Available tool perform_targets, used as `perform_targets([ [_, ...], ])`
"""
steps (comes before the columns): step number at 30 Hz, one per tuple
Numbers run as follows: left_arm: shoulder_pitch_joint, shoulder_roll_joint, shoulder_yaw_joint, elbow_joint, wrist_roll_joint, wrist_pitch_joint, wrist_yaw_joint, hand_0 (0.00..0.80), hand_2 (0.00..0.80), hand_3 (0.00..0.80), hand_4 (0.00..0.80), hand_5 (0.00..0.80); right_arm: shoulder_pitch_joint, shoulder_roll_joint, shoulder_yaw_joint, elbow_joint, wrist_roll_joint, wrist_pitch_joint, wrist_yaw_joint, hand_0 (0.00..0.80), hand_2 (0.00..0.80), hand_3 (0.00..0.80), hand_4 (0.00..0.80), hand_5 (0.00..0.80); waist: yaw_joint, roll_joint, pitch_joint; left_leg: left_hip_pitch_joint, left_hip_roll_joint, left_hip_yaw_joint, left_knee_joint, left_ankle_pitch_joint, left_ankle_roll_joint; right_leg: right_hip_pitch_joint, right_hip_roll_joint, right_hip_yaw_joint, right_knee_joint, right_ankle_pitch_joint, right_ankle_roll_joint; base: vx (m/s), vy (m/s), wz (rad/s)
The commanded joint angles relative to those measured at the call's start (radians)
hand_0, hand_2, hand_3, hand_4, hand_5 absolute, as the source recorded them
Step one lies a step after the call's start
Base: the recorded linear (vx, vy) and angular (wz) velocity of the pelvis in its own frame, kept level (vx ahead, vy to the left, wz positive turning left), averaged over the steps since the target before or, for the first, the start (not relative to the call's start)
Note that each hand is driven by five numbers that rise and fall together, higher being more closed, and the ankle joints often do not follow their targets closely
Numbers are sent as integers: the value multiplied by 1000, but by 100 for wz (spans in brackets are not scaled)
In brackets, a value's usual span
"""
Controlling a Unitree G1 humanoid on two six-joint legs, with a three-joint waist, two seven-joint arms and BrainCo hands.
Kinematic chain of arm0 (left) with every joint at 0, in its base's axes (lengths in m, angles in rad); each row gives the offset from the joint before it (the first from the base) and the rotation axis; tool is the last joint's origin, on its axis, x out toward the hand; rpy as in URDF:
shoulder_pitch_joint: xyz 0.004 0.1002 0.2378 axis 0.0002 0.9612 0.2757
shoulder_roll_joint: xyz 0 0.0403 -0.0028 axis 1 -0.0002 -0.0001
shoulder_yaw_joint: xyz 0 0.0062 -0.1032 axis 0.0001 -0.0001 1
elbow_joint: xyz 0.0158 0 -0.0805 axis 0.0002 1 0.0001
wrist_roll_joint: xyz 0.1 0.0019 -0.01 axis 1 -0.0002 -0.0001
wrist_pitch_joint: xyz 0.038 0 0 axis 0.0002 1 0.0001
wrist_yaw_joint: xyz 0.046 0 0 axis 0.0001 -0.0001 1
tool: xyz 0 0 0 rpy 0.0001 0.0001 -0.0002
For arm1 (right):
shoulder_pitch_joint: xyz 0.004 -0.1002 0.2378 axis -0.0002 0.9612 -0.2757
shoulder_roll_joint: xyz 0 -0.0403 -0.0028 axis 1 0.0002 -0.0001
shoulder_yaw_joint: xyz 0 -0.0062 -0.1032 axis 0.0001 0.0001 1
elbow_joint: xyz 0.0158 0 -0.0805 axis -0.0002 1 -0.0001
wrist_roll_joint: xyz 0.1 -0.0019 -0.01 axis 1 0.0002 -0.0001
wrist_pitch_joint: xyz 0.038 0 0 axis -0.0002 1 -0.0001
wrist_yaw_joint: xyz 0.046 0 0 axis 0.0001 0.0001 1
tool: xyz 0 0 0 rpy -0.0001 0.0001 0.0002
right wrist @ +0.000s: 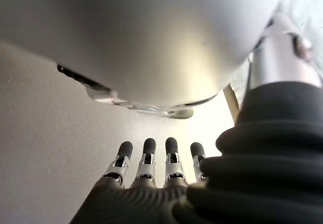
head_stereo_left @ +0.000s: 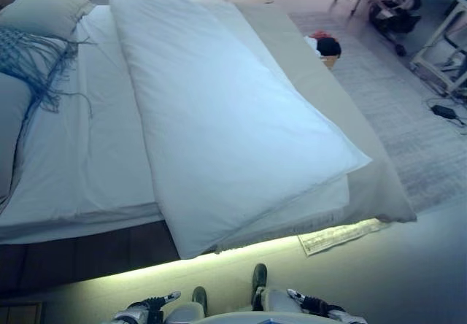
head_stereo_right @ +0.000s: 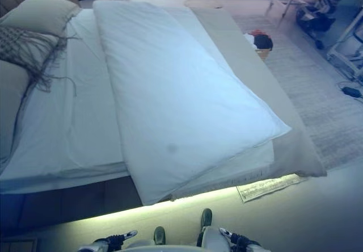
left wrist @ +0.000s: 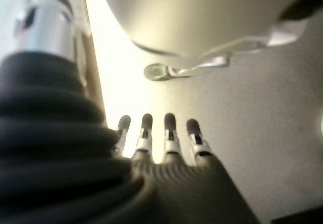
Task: Make the bed neatly
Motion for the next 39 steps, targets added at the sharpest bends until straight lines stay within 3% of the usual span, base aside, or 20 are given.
perform_targets([
  [1, -40, -61, -7, 7, 22, -7, -17, 0, 0, 0, 0, 0, -39, -5, 11, -5, 32, -4, -2, 0, 0, 0, 0, 0, 4, 36, 1, -38, 14, 19, 64, -43, 21, 39, 13, -7, 6, -33, 45, 196, -33, 14],
  [8, -11, -73, -11, 26, 50, 16, -24, 0, 0, 0, 0, 0, -49, 6, -7, -12, 185, -50, 11, 0, 0, 0, 0, 0, 8, 54, -29, 20, 25, 6, 41, -55, 9, 79, 14, -32, 18, -68, 36, 150, -38, 3],
  [11, -2, -82, -4, 31, 27, 17, -15, 0, 0, 0, 0, 0, -55, 2, -26, -28, 280, -58, 44, 0, 0, 0, 0, 0, 8, 46, -20, -35, 9, -2, 198, -87, -12, 100, 18, -14, 18, -83, 14, 124, 20, 3],
  [13, -8, -85, -8, 24, 34, 28, -31, 0, 0, 0, 0, 0, -65, -9, -38, -48, 313, -59, 45, 0, 0, 0, 0, 0, 16, 55, -4, -106, 51, -38, 231, -22, -54, 113, 23, 8, 14, -88, 7, 74, 140, 8],
  [14, -9, -89, -20, 19, 40, 41, -45, 0, 0, 0, 0, 0, -76, -21, -39, -44, 331, -68, 49, 0, 0, 0, 0, 0, 8, 68, 2, -98, 90, -20, 184, -3, -59, 105, 14, -3, 25, -92, 11, 43, 208, 5],
  [15, -15, -88, -28, 18, 49, 52, -55, 0, 0, 0, 0, 0, -86, -25, -48, -53, 341, -69, 47, 0, 0, 0, 0, 0, 7, 76, 9, -96, 79, -21, 159, -1, -50, 94, 6, -2, 37, -93, 17, 12, 212, 5],
  [17, -43, -73, -61, 16, 50, 60, -60, 0, 0, 0, 0, 0, -121, -34, -56, -67, 399, -80, 63, 0, 0, 0, 0, 0, -5, 92, 34, -100, 95, 5, 121, 7, -47, 44, -13, -1, 65, -91, 32, -142, 151, -5],
  [23, -196, -39, -61, 18, -13, 54, -31, 0, 0, 0, 0, 0, -268, -31, -63, -60, 549, -126, 112, 0, 0, 0, 0, 0, -5, 87, 119, -192, 76, 18, 108, 6, -29, -90, -42, 3, 74, -45, 67, -224, 13, -2],
  [28, -305, -29, -78, 12, -59, 84, -12, 0, 0, 0, 0, 0, -386, -37, -37, -83, 560, -125, 120, 0, 0, 0, 0, 0, -8, 77, 168, -309, 76, 27, 194, 0, -30, -168, -49, 18, 114, -52, 55, -124, -29, 14],
  [34, -454, 0, -110, 9, -121, 91, -19, 0, 0, 0, 0, 0, -560, -106, -9, -86, 564, -78, 141, 0, 0, 0, 0, 0, -2, 69, 226, -437, 92, 24, 268, 1, -47, -263, -39, 14, 155, -62, 38, -97, -28, 13],
  [39, -571, 36, -105, 2, -226, 70, 23, 0, 0, 0, 0, 0, -663, -158, 24, -79, 549, -30, 115, 0, 0, 0, 0, 0, -5, 53, 267, -590, 96, 18, 431, -38, -40, -415, -44, 22, 304, -99, 19, -107, 3, -2],
])
